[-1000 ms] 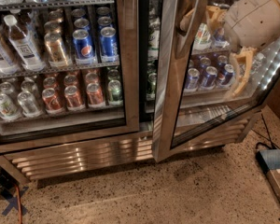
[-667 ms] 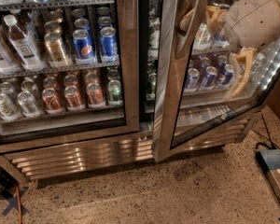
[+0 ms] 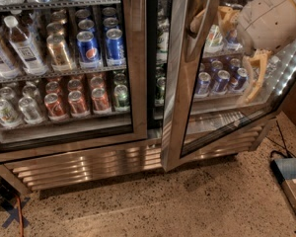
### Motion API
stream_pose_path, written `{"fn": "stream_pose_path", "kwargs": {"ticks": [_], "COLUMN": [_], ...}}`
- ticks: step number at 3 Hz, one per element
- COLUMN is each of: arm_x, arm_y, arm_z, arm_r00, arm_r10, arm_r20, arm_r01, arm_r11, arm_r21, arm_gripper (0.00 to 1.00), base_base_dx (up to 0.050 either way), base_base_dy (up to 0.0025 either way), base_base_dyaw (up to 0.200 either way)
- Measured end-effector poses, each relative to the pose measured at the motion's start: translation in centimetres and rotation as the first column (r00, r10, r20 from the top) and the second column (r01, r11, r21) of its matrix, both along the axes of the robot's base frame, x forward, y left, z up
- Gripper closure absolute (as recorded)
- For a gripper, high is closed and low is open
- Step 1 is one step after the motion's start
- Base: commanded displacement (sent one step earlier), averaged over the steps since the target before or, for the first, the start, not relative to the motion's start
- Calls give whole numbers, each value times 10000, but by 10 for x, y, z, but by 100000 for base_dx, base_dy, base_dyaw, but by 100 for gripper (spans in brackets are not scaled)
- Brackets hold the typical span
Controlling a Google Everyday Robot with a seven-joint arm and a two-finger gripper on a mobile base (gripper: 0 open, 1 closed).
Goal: Open right fridge door
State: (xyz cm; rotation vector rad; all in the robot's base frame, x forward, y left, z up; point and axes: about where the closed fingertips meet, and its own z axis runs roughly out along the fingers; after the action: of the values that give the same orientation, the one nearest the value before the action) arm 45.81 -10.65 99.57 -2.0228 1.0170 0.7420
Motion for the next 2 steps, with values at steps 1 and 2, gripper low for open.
{"fn": "stream_pose_path", "kwargs": {"ticks": [1,2], "arm_x": [0,0], "arm_y": [0,0], "arm_z": [0,0], "arm_r00": [10000,10000], "arm_r10": [0,-2], "arm_r20": [0,1], "arm_r01": [0,2], "arm_r11": [10000,10000], "arm_r21": [0,0], "arm_gripper": [0,0], "base_base_dx": [0,0], "base_base_dy": [0,0], "base_base_dyaw": [0,0]}}
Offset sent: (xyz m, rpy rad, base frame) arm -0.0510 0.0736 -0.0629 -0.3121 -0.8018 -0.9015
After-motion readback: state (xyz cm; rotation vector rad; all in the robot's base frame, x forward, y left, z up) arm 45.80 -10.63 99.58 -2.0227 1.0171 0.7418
